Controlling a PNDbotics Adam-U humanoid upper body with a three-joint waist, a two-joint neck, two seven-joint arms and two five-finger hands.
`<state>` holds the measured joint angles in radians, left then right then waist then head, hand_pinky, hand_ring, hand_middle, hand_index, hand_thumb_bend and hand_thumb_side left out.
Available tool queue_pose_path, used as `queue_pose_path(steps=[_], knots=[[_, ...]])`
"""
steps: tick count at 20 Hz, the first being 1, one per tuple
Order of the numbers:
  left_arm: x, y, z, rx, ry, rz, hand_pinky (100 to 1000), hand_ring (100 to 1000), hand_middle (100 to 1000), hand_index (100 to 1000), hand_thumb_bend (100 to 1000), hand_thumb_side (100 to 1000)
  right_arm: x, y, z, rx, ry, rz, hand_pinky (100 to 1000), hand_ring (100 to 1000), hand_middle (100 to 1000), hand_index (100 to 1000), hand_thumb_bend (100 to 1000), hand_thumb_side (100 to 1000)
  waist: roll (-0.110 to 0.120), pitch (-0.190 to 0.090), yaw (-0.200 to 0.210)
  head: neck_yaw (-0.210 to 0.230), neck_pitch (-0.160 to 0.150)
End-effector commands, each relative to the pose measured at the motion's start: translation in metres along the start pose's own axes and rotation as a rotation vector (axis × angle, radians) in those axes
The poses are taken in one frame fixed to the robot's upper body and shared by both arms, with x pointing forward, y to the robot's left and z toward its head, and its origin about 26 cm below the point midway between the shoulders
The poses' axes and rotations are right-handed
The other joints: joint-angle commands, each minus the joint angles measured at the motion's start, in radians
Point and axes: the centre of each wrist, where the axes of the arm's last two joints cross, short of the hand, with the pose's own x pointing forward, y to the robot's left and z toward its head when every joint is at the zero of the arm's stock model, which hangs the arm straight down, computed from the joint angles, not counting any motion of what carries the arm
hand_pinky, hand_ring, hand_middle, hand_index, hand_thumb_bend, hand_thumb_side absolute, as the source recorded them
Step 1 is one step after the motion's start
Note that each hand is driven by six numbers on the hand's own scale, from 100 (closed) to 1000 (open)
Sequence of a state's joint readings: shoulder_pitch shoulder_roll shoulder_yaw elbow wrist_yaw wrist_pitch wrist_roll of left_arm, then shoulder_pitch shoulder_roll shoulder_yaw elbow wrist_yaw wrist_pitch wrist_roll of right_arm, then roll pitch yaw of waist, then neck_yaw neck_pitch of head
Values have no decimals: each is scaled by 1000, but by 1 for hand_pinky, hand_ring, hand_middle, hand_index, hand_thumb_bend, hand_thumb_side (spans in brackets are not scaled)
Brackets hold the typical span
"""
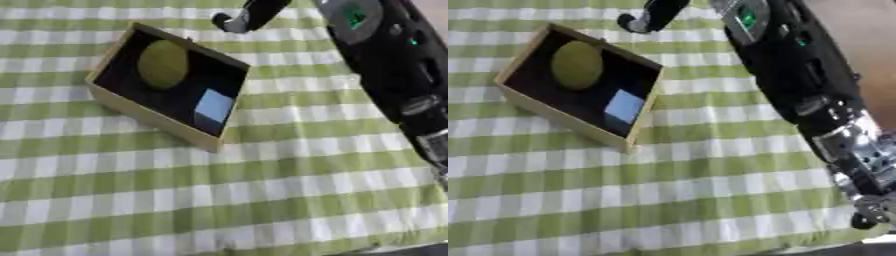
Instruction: Pick up objects on the table and place them in the box.
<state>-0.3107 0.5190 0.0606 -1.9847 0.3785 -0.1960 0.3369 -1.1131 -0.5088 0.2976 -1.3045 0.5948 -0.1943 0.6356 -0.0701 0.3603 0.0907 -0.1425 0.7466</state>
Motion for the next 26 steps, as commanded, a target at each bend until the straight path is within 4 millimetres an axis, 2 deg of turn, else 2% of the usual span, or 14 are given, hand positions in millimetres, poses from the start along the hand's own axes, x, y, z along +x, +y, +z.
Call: queue_pose_path(steps=[1, 7, 9, 10, 13, 19, 26], knots=[[9, 7, -5, -5, -37, -40, 816, 824, 854, 838, 208, 829, -22, -23, 38, -54, 78, 20, 900, 897, 820, 921, 243, 248, 20, -29, -7, 14, 2], [9, 11, -4, 5, -46, -60, 815, 825, 854, 838, 204, 830, -54, -24, 89, -73, 189, 16, 901, 904, 827, 929, 258, 238, 33, -19, -26, 32, -8], [9, 11, -4, 6, -48, -61, 815, 825, 854, 838, 204, 830, -57, -24, 96, -75, 197, 17, 901, 904, 827, 929, 258, 238, 34, -17, -27, 34, -9], [10, 12, -4, 6, -48, -64, 815, 825, 854, 839, 201, 830, -60, -25, 101, -72, 212, 20, 902, 917, 834, 930, 308, 235, 36, -15, -30, 35, -10], [10, 14, -4, 10, -57, -72, 815, 825, 855, 839, 199, 828, -71, -23, 127, -58, 267, 48, 903, 923, 838, 930, 349, 219, 44, -8, -41, 38, -17], [11, 14, -5, 11, -66, -74, 815, 826, 855, 839, 198, 827, -87, -15, 150, -12, 326, 51, 906, 933, 843, 931, 414, 182, 51, -7, -52, 43, -30], [10, 16, -3, 17, -65, -79, 814, 827, 856, 839, 197, 829, -102, -6, 168, 33, 369, 58, 907, 940, 852, 937, 458, 168, 52, -1, -39, 49, -35]])
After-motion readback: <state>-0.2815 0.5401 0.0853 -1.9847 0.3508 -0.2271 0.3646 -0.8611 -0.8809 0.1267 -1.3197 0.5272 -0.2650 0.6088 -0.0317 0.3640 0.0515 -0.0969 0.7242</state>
